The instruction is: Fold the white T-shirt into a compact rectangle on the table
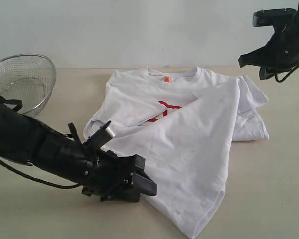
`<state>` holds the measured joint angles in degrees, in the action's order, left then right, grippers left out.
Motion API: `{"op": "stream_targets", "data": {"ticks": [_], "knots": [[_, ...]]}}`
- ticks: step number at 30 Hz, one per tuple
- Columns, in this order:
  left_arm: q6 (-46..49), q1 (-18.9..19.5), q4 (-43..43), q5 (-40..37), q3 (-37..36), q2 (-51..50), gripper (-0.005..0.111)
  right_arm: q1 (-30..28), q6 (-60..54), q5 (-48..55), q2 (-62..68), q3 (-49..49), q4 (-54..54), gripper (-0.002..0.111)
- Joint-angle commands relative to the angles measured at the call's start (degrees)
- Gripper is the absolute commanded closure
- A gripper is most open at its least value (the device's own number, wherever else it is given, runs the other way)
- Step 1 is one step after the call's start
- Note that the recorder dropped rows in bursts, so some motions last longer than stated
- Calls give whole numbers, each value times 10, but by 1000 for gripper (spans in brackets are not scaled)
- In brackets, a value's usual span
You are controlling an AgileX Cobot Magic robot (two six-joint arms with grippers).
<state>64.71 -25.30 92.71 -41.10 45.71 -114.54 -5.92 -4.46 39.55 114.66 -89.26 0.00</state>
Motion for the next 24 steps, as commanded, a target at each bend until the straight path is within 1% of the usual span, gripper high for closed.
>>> {"op": "stream_targets", "data": {"ticks": [1,5,7,9,14,19,24], "knots": [[-16,-7,-15,51,28,-22,55,-4,-4,-8,-9,-2,-5,107],[-68,-7,-49,49,61,-38,56,-4,-4,-8,-9,-2,-5,107],[-83,-7,-56,52,74,-46,62,-4,-4,-8,-9,-2,-5,107],[-83,-7,-60,52,81,-58,71,-4,-4,-8,-9,-2,-5,107],[-74,-7,-87,52,95,-76,102,-4,-4,-8,-9,-2,-5,107],[-60,-6,-95,48,111,-68,102,-4,-4,-8,-9,-2,-5,107],[-57,-6,-113,53,133,-32,102,-4,-4,-4,-9,-2,-5,107]]}}
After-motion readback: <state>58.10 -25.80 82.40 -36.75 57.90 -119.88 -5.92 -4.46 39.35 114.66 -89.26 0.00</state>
